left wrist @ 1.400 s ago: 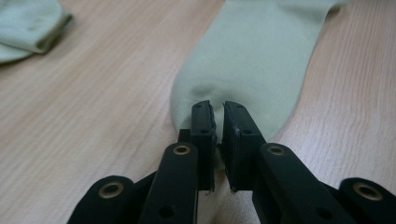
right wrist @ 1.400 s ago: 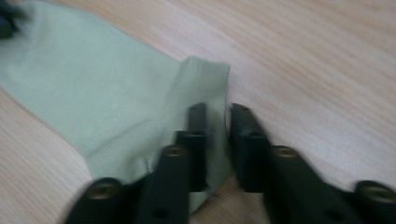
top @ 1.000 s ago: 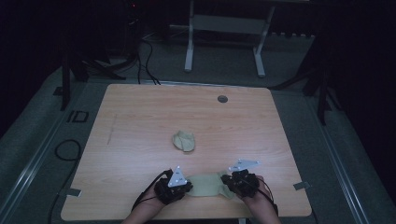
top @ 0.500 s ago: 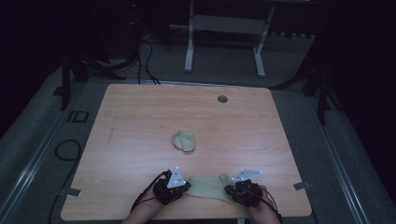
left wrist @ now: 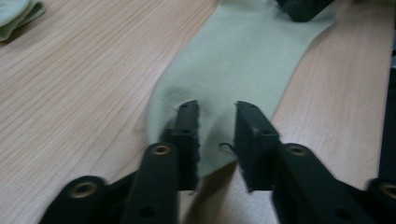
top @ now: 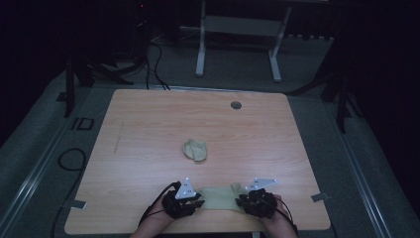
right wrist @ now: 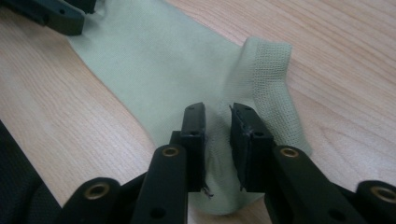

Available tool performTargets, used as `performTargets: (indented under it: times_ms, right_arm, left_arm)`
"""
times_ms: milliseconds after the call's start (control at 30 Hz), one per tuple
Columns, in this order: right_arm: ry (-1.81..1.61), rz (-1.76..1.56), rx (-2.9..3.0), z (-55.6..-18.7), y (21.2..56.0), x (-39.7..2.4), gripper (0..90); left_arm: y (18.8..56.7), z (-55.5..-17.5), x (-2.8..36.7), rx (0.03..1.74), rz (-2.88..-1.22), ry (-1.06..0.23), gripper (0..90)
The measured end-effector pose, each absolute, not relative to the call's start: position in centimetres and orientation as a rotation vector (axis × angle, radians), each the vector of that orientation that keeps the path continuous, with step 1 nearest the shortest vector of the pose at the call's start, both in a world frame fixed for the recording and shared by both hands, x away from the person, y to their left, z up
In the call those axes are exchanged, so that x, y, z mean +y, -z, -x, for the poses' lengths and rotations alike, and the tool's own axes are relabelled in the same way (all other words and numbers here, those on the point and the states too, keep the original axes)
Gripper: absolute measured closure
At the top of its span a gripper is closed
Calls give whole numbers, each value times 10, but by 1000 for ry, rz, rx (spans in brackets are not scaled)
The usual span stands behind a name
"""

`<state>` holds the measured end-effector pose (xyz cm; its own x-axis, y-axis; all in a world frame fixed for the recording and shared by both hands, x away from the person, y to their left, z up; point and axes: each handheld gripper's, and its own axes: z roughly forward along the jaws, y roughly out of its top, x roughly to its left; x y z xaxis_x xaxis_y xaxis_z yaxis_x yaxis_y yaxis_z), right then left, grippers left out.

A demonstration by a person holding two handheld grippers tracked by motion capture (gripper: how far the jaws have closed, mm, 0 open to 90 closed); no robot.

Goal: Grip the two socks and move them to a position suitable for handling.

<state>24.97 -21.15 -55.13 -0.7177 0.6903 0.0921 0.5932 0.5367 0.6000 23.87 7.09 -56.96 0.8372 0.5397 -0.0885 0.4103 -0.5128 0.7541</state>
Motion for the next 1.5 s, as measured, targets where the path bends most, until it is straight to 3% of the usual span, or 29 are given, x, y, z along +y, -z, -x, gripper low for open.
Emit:
performTargets:
  times_ms: [133, 267, 533, 1000, 1200, 1500]
  right_arm:
    - [-999, -1089, 2625, -252, 542, -219, 559]
    - [-1023, -1056, 2605, -253, 530, -223, 477]
    - [-1039, -1008, 2550, -271, 514, -214, 441]
    - [-1008, -924, 2544, -327, 500, -168, 441]
    - [-1002, -936, 2559, -349, 501, -144, 482]
    - [-967, -927, 2568, -381, 499, -92, 482]
  left_arm:
    - [557, -233, 75, 685, -2078, -203, 500]
    - [554, -233, 82, 721, -2097, -231, 440]
    - [556, -233, 110, 800, -2060, -178, 282]
    - [564, -227, 132, 848, -2099, -226, 259]
    - [567, -223, 143, 881, -2099, -239, 259]
    - [567, -221, 152, 910, -2084, -258, 259]
